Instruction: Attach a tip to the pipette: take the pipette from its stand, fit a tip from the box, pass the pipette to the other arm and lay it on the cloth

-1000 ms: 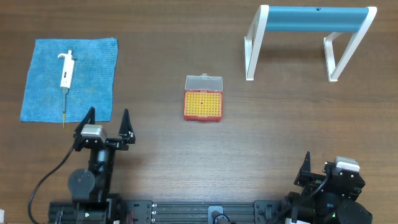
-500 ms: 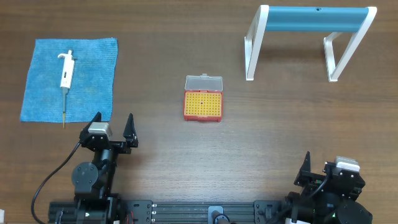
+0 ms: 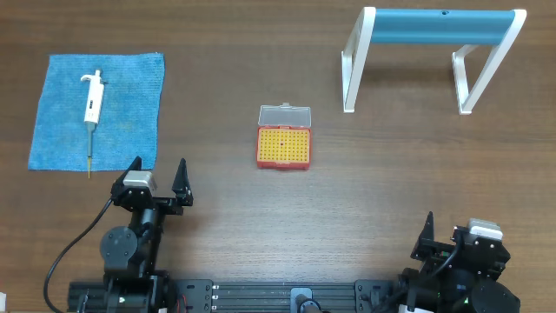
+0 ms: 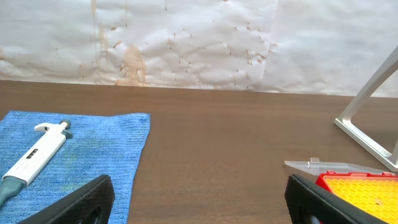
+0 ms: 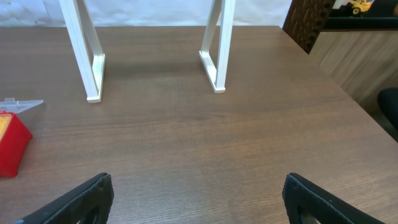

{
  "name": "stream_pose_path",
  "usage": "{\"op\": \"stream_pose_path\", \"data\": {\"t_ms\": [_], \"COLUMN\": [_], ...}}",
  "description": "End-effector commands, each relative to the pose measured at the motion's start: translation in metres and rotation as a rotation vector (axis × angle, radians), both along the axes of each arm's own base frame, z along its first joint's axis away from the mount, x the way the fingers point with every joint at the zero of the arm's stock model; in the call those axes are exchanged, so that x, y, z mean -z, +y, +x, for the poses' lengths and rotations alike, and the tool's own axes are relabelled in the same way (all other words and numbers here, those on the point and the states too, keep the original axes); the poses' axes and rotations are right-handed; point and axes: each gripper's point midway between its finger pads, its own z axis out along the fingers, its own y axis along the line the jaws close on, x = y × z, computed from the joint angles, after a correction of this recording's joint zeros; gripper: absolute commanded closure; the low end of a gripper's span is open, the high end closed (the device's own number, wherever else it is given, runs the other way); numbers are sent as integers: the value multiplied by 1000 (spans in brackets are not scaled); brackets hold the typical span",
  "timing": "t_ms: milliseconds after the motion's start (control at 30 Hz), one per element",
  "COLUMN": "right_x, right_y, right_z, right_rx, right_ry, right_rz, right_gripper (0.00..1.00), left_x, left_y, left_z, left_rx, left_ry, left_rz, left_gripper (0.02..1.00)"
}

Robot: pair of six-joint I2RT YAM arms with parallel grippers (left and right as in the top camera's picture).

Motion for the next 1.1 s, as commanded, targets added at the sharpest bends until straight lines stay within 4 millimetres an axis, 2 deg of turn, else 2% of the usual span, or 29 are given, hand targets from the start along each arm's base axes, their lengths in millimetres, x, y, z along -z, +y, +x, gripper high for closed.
{"op": "stream_pose_path", "data": {"t_ms": [33,67,133,267,400,467,633,767,1033,1100], "right_x": [0,-1,0,2,-8,0,44,75,71,54], "right_y": [-6,-16,-13,11,38,49,55,53,45,41], "right_z": [-1,-4,-3,7,55,75,109,118,120,123], "right_rx": [29,86,71,-99,-289,-334,-350,-334,-308,-291], "right_ry": [9,13,11,4,-168,-224,-276,-268,-296,-396], "right_rz": [-23,-40,-32,-12,-28,-27,-29,-32,-27,-43], "right_gripper": [25,25,25,25,25,25,25,25,25,27], "left_x": [0,0,0,0,0,0,0,0,0,0], "left_y": [-4,-4,-4,-4,-4,-4,-4,-4,-4,-4], "left_z": [-1,-1,-1,-1,-1,-1,-1,-1,-1,-1], "left_rx": [20,20,20,20,20,20,20,20,20,20], "left_ry": [-4,-4,-4,-4,-4,-4,-4,-4,-4,-4], "left_rz": [16,16,16,16,16,16,16,16,16,16], "left_gripper": [130,130,130,130,130,130,130,130,130,130]}}
